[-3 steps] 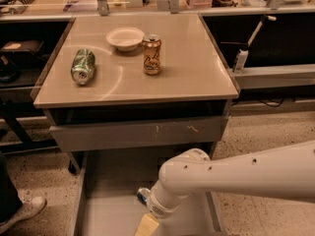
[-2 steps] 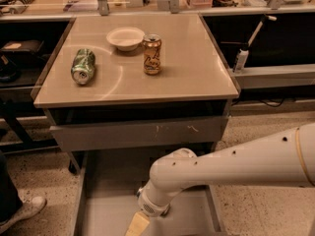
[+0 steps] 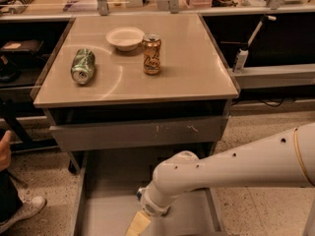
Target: Pick redbull can from middle drawer and place on counter
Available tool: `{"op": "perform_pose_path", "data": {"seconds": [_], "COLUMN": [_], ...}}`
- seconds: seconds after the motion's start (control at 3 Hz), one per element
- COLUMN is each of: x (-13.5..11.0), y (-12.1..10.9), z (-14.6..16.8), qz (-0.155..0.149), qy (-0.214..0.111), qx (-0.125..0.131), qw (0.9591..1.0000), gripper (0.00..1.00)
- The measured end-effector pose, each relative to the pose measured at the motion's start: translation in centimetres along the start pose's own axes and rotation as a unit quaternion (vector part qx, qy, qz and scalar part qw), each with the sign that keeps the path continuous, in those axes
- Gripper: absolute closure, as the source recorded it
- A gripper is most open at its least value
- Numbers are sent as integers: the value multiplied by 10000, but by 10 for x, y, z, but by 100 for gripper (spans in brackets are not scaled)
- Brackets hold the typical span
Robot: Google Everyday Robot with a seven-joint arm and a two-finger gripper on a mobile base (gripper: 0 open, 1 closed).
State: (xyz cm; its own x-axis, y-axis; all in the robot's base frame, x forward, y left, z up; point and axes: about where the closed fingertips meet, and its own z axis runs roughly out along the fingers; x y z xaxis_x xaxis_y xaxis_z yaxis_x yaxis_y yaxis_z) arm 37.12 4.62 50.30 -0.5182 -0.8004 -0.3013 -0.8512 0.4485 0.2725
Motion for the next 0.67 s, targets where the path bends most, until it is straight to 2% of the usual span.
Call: {"op": "perform_pose_path", "data": {"seconds": [0.33, 0.67], "x": [4, 11], "y": [-35, -64], "z": [8, 14], "qz": [350, 556], "qy": [-340, -496], "qx": [407, 684], "qw": [9980, 9949], "gripper": [0, 0]}}
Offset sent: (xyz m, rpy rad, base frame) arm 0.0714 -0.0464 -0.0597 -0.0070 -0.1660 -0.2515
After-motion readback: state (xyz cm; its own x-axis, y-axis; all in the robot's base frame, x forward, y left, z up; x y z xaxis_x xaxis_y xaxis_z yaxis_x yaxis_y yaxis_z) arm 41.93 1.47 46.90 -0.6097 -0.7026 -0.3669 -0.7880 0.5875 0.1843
